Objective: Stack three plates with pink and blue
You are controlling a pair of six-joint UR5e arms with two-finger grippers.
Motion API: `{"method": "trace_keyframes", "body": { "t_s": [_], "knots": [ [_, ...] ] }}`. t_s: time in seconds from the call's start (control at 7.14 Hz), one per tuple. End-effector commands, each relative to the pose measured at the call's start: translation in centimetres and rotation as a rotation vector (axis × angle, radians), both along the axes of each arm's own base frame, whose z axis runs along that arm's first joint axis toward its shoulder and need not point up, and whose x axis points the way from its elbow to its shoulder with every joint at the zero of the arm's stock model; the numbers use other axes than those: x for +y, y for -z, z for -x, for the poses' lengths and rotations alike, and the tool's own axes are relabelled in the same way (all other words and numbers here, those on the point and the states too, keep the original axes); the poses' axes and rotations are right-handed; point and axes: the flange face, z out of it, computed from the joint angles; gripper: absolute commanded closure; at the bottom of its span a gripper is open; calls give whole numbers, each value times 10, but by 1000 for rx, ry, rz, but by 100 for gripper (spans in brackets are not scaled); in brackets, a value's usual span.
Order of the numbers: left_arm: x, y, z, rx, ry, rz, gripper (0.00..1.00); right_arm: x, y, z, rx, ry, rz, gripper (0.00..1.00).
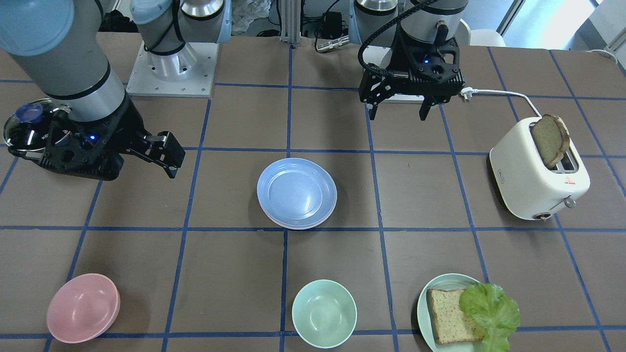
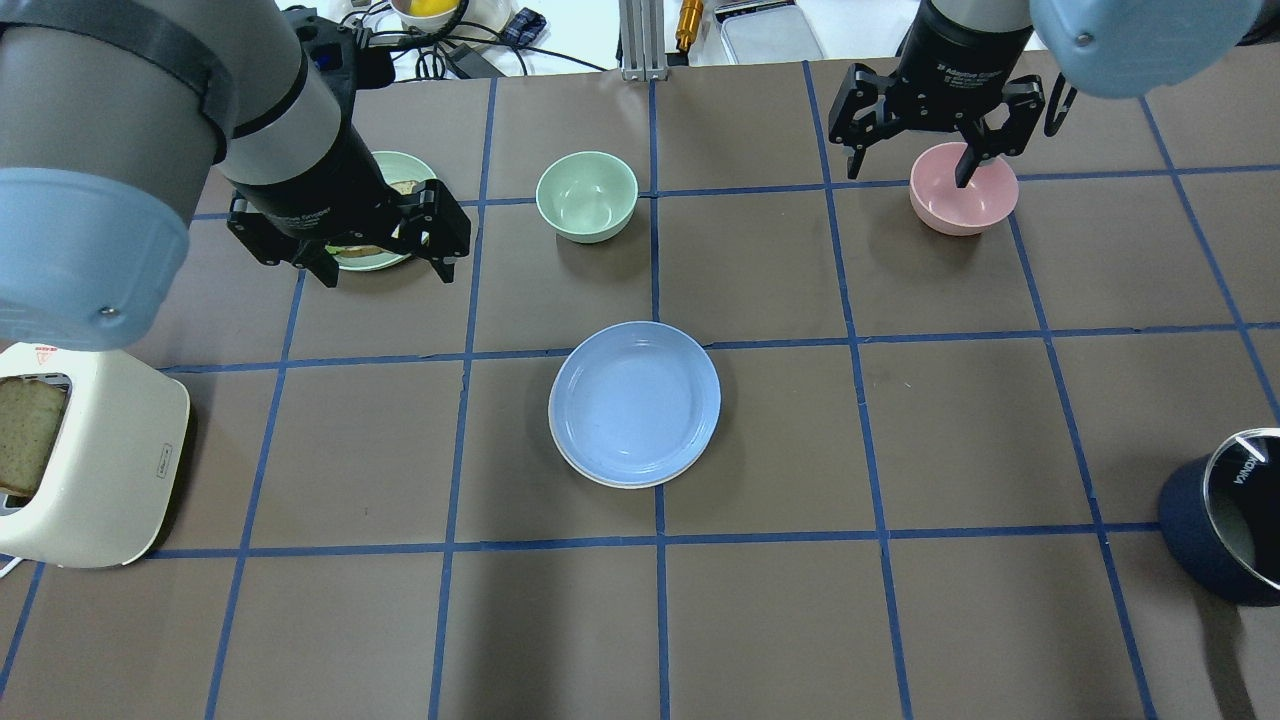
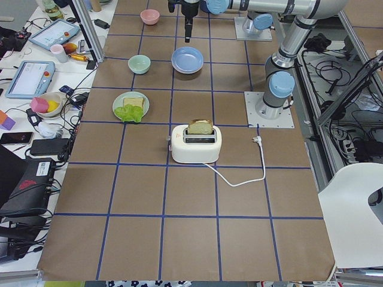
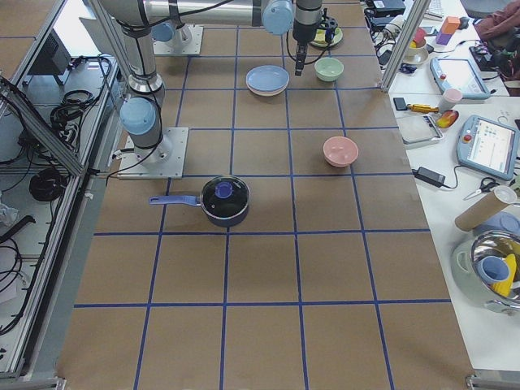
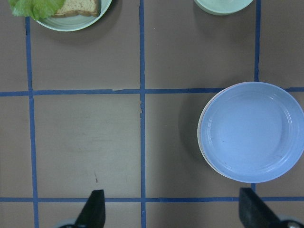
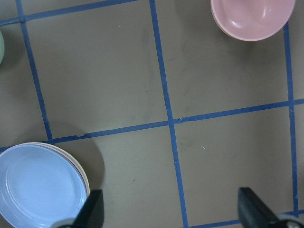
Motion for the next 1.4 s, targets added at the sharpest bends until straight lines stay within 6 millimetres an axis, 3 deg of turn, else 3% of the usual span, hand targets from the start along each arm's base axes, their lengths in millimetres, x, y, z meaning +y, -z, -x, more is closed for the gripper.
{"method": "trace_keyframes", "body": {
  "t_s": [0.0,0.14,0.56,1.26],
  "knots": [
    [-1,-5,-1,-2,-4,0,0,6,-14,16,3,-24,19,0],
    [-1,-6,-2,-3,-9,-15,0,12,-15,15,1,-23,20,0],
    [-36,-22,1,-10,-32,-70,0,16,-12,15,0,-23,31,0],
    [-30,-24,2,-3,-27,-85,0,17,-5,15,-4,-18,18,0]
  ]
}}
